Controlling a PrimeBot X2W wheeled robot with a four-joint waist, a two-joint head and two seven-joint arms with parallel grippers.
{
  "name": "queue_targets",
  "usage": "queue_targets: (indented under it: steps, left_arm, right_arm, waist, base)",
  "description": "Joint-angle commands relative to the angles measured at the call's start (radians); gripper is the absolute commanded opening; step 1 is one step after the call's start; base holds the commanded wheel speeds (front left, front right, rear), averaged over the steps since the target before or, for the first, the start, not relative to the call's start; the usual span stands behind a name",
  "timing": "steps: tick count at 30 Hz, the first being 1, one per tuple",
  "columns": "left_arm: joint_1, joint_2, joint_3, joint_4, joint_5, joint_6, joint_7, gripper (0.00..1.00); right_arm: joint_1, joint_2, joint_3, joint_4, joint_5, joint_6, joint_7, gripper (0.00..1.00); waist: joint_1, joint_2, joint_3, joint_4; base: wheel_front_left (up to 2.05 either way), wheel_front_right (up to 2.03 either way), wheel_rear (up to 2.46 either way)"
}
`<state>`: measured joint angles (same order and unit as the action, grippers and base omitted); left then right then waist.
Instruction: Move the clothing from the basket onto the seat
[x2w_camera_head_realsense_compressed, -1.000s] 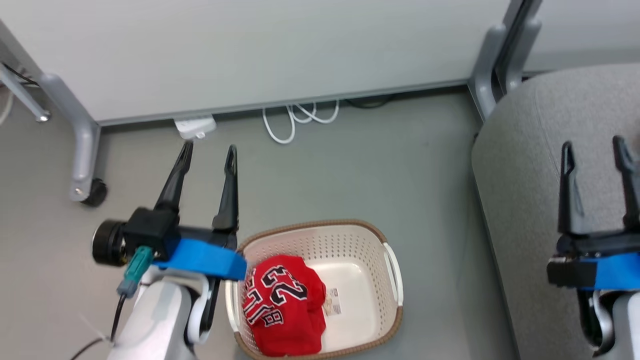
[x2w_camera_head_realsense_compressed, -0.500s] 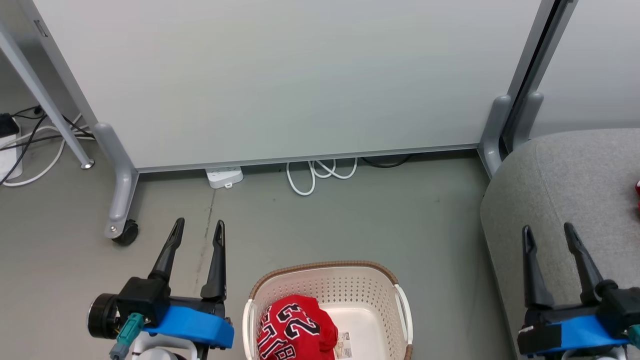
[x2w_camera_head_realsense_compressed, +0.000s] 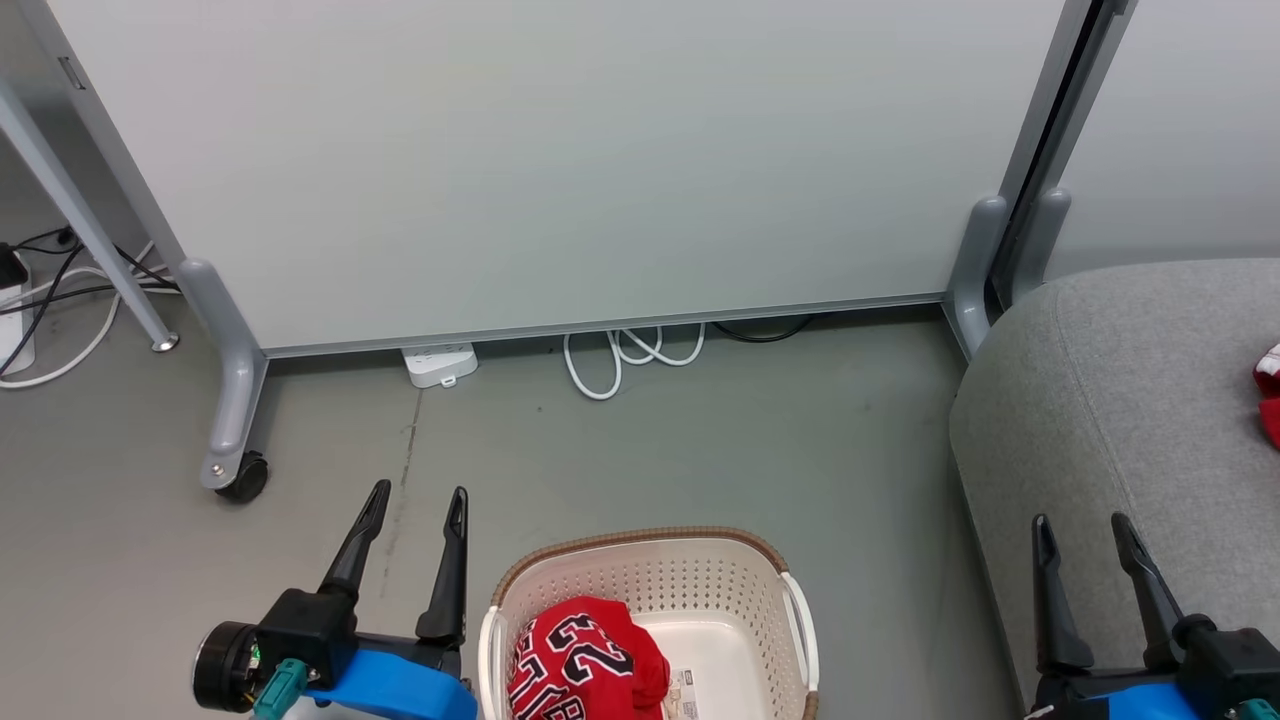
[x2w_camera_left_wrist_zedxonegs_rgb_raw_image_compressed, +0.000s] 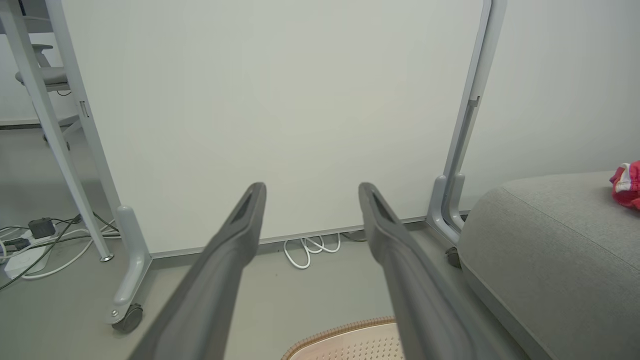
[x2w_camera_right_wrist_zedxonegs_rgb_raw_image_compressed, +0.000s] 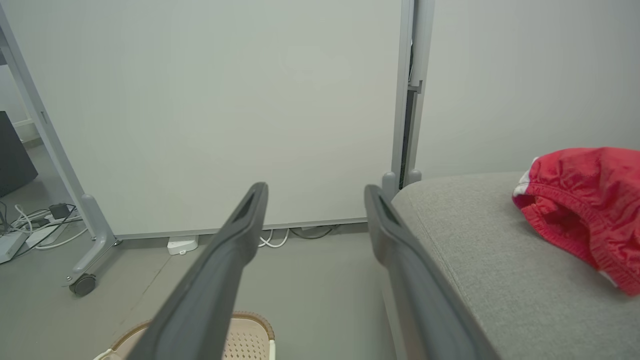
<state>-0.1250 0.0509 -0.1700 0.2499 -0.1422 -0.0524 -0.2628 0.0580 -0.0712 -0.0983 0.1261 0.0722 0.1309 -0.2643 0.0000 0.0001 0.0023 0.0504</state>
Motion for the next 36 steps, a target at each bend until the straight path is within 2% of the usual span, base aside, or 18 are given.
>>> queue_targets:
  steps: [1,16,24,36]
  left_arm:
    - [0.007,0.001,0.003,0.002,0.003,-0.003,-0.003,1.0]
    - [-0.023,0.001,-0.02,0.006,0.003,-0.005,-0.003,1.0]
    - [-0.119,0.001,-0.105,0.036,0.011,-0.029,-0.003,1.0]
    - [-0.331,0.002,-0.241,0.275,0.017,-0.049,-0.003,1.0]
  right_arm:
    - [0.009,0.006,0.0,0.005,0.0,0.0,0.0,1.0]
    - [-0.019,0.014,0.006,0.011,-0.004,0.0,0.0,1.0]
    - [-0.069,0.011,0.013,-0.001,-0.001,0.0,0.0,1.0]
    - [-0.184,-0.013,0.019,-0.025,0.018,0.0,0.0,1.0]
  waist:
    - [0.0,-0.0001,0.0,-0.001]
    - [0.0,-0.0001,0.022,-0.012]
    - [0.0,-0.0001,0.097,-0.048]
    - [0.0,-0.0001,0.279,-0.132]
  base:
    - [0.0,0.0,0.0]
    - [0.0,0.0,0.0]
    - [0.0,0.0,0.0]
    - [0.0,0.0,0.0]
